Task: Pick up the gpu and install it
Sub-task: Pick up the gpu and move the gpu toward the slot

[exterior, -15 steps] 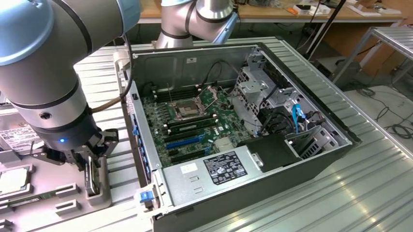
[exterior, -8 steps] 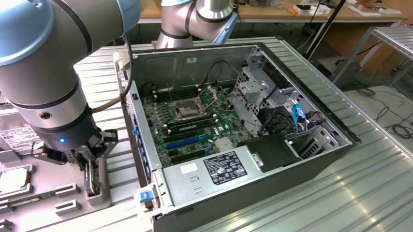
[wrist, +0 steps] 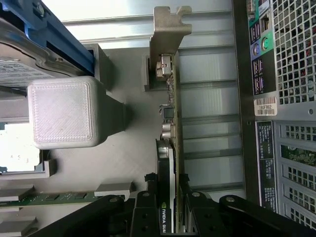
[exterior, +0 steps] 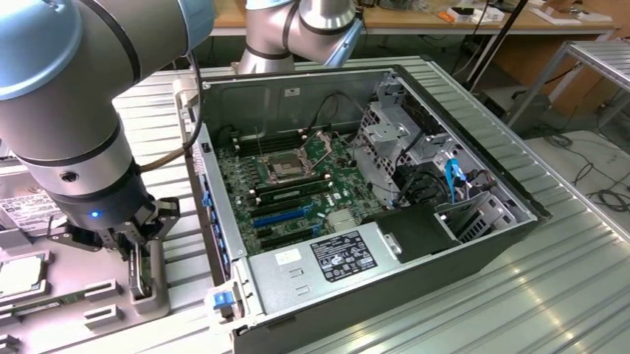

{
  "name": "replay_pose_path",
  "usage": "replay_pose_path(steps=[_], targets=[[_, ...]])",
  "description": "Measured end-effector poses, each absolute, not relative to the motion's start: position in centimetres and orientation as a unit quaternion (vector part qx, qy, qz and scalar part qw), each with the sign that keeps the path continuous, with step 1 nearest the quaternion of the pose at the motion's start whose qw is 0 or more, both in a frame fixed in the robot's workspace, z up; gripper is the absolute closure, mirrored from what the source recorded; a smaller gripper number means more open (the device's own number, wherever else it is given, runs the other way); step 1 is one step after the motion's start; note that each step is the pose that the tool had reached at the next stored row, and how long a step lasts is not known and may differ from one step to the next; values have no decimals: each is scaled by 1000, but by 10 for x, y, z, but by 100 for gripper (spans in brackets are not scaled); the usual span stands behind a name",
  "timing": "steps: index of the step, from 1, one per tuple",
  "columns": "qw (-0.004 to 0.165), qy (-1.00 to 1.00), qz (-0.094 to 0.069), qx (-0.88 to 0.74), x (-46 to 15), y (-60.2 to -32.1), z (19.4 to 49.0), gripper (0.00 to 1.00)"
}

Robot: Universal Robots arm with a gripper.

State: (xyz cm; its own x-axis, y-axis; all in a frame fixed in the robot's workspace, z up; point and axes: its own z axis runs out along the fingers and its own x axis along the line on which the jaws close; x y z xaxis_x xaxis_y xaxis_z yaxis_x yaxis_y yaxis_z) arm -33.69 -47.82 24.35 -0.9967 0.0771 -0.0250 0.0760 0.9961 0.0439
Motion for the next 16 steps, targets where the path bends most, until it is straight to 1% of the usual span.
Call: replay_pose_path(steps=[4, 5, 7, 12, 16], targets=[[13, 999, 21, 38, -337, -478, 244, 73], [14, 999, 22, 38, -337, -478, 248, 73], [13, 999, 22, 38, -337, -478, 258, 73], [13, 999, 23, 38, -337, -478, 296, 73], [12, 999, 23, 39, -337, -478, 313, 73]])
